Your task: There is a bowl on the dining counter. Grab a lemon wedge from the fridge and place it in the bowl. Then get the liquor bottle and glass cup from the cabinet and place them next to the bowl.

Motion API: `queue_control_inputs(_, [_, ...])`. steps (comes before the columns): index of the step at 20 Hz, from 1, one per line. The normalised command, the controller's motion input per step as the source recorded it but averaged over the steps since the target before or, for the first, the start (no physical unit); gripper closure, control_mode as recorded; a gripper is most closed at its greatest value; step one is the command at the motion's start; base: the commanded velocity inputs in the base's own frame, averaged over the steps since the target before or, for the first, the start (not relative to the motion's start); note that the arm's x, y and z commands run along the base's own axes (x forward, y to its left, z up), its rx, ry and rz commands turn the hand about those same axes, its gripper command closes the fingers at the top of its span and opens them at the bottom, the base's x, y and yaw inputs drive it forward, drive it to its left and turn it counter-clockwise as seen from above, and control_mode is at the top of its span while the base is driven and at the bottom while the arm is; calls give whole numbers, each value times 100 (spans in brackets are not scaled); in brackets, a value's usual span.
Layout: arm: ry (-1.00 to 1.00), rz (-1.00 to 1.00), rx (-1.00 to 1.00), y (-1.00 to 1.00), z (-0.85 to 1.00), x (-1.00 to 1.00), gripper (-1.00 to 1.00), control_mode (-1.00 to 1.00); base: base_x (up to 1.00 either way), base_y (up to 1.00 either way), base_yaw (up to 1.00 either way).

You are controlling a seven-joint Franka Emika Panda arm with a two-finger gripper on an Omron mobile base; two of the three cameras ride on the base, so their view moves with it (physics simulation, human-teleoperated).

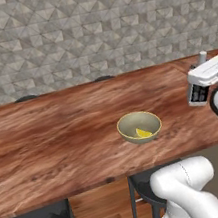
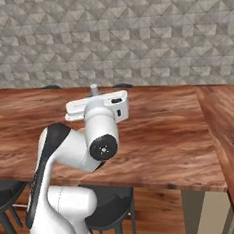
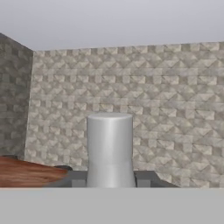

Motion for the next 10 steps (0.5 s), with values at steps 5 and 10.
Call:
queue_control_inputs(5, [0, 14, -1, -2, -47, 45, 100, -100, 0, 0, 0])
queue_control_inputs(10, [0, 21, 0, -23, -36, 35, 100, -100, 0, 0, 0])
